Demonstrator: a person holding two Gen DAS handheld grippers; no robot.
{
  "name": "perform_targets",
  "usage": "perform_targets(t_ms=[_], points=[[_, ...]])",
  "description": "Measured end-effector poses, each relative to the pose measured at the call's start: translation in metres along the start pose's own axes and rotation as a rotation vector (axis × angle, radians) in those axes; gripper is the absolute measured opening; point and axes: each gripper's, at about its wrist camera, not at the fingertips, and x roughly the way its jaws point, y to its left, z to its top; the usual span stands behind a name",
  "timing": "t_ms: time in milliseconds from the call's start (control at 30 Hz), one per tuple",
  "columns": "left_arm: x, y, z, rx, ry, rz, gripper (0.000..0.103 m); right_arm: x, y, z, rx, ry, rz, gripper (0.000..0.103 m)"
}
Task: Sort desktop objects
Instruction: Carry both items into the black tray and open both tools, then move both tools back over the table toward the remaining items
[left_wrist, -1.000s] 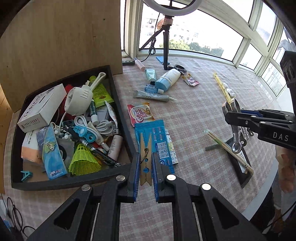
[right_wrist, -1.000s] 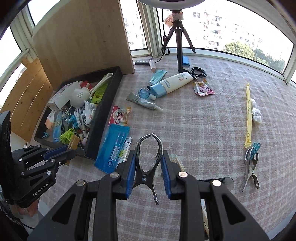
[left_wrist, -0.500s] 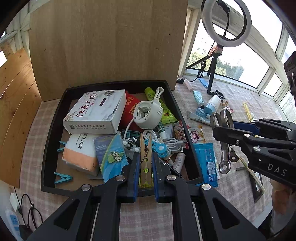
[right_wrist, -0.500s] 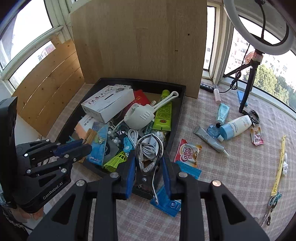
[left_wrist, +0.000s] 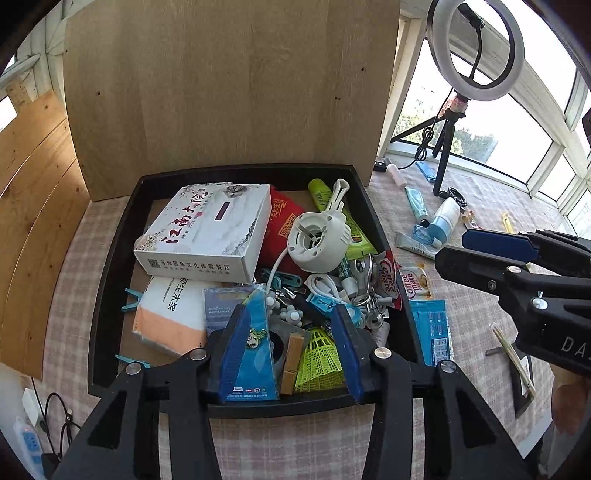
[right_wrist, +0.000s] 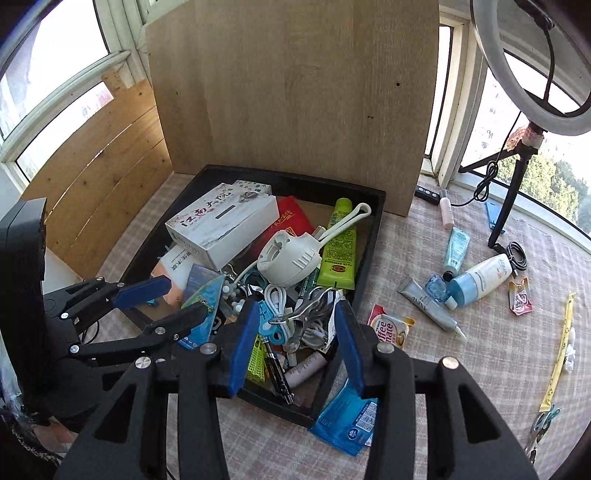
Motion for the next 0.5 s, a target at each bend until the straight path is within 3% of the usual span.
perform_targets(t_ms=[233,500], points=[[-0.004,-0.026,-0.006,0.040,0.000,-0.044,0.040,-0.015,-0.047,-0.022,0.051,0.017,-0.052,0.042],[0.014,-0.094,-0.016,0.124,0.052,-0.142,0.040,-0.045,-0.129,-0.072,0.163,0.052,-0.153,0.042]])
